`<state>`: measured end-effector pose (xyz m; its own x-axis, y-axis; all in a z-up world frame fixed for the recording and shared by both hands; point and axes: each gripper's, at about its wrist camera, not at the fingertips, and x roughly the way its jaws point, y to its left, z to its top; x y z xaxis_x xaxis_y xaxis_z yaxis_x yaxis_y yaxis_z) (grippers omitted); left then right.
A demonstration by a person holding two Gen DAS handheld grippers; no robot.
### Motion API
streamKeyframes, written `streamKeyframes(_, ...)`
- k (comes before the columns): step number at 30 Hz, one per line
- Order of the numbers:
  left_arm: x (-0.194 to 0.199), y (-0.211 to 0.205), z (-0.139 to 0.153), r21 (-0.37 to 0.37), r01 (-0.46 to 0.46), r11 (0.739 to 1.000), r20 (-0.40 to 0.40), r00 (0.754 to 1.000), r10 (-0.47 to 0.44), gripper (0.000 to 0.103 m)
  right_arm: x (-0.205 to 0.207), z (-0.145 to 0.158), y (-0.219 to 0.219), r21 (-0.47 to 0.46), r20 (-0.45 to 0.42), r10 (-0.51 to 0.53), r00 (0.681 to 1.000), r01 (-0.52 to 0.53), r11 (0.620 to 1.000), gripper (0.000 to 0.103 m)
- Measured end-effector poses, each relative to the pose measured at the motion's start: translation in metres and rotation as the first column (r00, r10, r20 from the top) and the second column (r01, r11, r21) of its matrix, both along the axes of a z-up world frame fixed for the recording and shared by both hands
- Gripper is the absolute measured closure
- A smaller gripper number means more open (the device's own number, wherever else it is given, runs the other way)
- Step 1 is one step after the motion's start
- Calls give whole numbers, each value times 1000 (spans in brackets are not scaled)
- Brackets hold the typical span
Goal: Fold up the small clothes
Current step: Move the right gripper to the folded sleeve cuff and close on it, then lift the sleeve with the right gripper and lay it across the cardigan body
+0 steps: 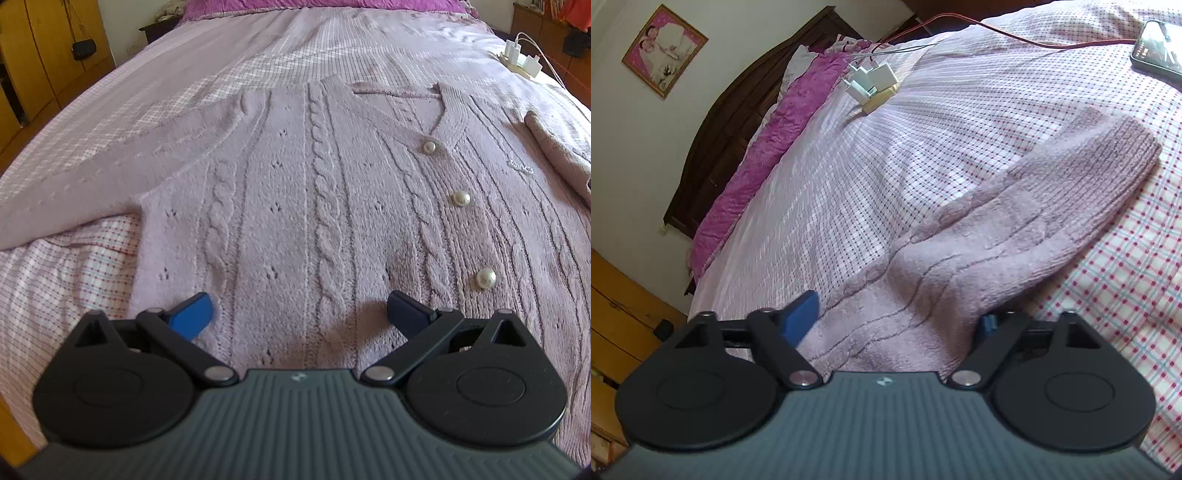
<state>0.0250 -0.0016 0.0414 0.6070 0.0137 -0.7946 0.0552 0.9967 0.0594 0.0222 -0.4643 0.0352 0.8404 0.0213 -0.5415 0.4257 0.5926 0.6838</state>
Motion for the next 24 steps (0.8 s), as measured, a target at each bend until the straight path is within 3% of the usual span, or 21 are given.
streamKeyframes(4, 1, 0, -2, 9, 3, 1000, -3, 1000, -3, 0, -4, -2, -5, 7, -8, -3, 1000, 3, 1000, 42)
streamKeyframes(6, 1, -1, -2, 12, 5, 1000, -3, 1000, -5, 0, -7, -4, -8, 13, -9, -10, 1000, 10, 1000, 56)
streamKeyframes(8, 1, -1, -1, 14, 8, 1000, -4, 1000, -8, 0, -10, -6, -13, 30, -3, -29, 1000, 29, 999, 80)
streamKeyframes(10, 1, -1, 1, 10, 19, 1000, -2, 1000, -19, 0, -16, -5, -18, 42, 21, -53, 998, 53, 998, 92)
streamKeyframes(16, -3, 0, 9, 13, 43, 999, 25, 999, -44, 0, -29, 19, -22, -14, 120, -90, 989, 92, 996, 97)
streamKeyframes(24, -1, 0, 20, 43, 66, 997, 65, 996, -69, 0, -52, 81, -30, -91, 244, -114, 963, 140, 986, 97)
